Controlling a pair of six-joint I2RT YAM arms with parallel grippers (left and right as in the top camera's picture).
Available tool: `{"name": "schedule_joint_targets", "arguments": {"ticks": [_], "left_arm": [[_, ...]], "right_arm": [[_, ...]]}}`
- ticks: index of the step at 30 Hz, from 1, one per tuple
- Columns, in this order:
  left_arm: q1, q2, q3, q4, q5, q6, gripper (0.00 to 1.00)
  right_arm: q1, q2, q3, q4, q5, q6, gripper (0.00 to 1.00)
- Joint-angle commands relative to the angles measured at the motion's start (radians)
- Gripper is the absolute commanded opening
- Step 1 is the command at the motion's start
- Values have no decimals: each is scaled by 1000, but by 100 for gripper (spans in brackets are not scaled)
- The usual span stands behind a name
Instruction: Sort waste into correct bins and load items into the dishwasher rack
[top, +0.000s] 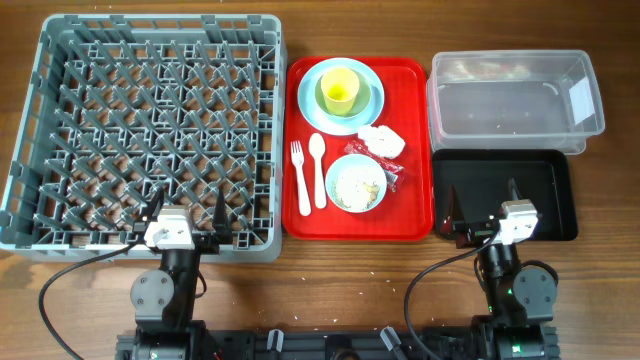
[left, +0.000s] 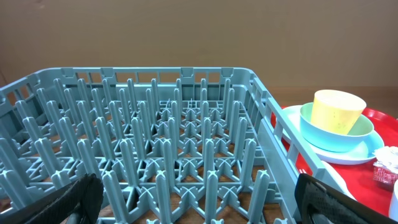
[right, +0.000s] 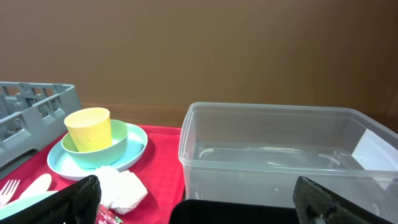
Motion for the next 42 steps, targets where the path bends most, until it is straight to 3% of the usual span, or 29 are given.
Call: {"name": "schedule_joint_targets", "arguments": {"ticks": [1,42], "left_arm": [[-2,-7,-3,-5,16,19,100],[-2,-7,-3,-5,16,19,100]], "right_arm": [[5,3,-1,3,13,-11,100],[5,3,-1,3,13,-11,100]]}}
